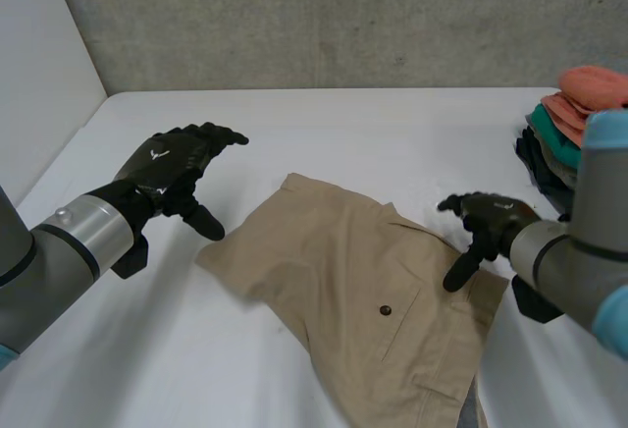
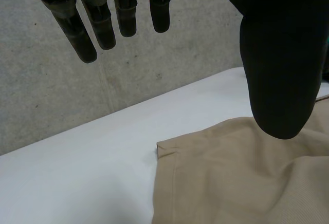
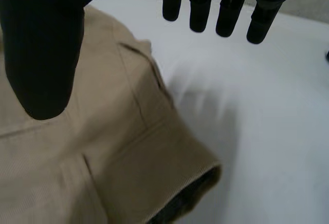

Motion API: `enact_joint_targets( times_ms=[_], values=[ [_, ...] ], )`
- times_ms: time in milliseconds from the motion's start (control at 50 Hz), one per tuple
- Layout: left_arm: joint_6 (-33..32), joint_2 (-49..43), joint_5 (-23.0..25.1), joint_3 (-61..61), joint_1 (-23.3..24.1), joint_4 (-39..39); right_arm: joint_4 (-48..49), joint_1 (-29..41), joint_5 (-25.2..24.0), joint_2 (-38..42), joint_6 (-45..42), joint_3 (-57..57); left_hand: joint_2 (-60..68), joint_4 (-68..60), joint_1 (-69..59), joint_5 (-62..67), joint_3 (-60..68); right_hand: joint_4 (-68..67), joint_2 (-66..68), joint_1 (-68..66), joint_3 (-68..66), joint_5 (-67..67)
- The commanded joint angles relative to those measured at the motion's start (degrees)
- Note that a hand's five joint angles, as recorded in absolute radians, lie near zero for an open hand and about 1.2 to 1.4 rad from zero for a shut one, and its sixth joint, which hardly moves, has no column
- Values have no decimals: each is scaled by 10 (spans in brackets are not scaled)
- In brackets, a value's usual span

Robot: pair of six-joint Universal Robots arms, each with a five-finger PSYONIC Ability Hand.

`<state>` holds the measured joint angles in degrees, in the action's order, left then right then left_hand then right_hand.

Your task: Fold the laundry.

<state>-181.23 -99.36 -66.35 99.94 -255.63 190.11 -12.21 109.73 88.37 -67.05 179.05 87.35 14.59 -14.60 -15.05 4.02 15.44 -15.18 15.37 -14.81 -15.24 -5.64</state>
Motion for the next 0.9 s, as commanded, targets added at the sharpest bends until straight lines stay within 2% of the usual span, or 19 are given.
enact_joint_targets(
  times_ms=[20, 80, 140, 220, 360, 460, 580, 620, 660, 680, 700, 740, 840, 900],
  values=[
    [0, -18, -2, -5, 4, 18, 52, 31, 40, 58, -4, -4, -14, 14, 18, -8, -22, -339, 337, -343, -338, -335],
    [0, -30, -3, -12, 7, 32, 69, 45, 48, 45, -4, -5, -14, 14, 18, -8, -22, -647, 646, -651, -647, -643],
    [1, -50, -3, -30, 8, 52, 98, 57, 42, 6, -8, 2, -14, 14, 18, -8, -22, -648, 646, -652, -648, -644],
    [-3, -82, -4, -64, 18, 69, 148, 72, 5, -103, -49, 27, -19, 19, 23, -13, -27, -648, 646, -652, -648, -644],
    [-7, -151, 2, -148, 33, 68, 105, 106, -65, -202, -104, 41, -46, 46, 51, -40, -54, -648, 646, -652, -648, -644],
    [-12, -208, 31, -207, 58, 37, 58, 148, -121, -267, -120, 57, -46, 46, 51, -40, -54, -648, 646, -652, -648, -644],
    [-51, -262, 68, -239, 82, -5, 54, 154, -149, -302, -133, 84, -41, 41, 45, -35, -49, -648, 646, -652, -648, -644],
    [-71, -284, 66, -251, 90, -18, 55, 150, -153, -305, -134, 91, 87, -87, -82, 93, 78, -648, 646, -652, -648, -644],
    [-83, -297, 64, -259, 94, -23, 58, 143, -153, -302, -135, 94, 266, -266, -262, 272, 258, -648, 646, -652, -648, -644],
    [-94, -308, 59, -269, 97, -27, 61, 139, -153, -300, -136, 94, 499, -499, -494, 505, 490, -648, 646, -652, -648, -644],
    [-101, -312, 54, -273, 97, -27, 66, 129, -149, -289, -138, 93, 613, -613, -608, 618, 604, -648, 646, -652, -648, -644],
    [-112, -316, 37, -282, 95, -26, 73, 116, -141, -272, -141, 90, 654, -654, -649, 660, 646, -648, 646, -652, -648, -644],
    [-129, -277, -56, -336, 83, 16, 114, 68, -96, -179, -164, 29, 654, -654, -649, 660, 646, -648, 646, -652, -648, -644],
    [-120, -255, -77, -368, 81, 59, 142, 71, -67, -136, -167, -29, 654, -654, -649, 660, 646, -648, 646, -652, -648, -644]
  ],
)
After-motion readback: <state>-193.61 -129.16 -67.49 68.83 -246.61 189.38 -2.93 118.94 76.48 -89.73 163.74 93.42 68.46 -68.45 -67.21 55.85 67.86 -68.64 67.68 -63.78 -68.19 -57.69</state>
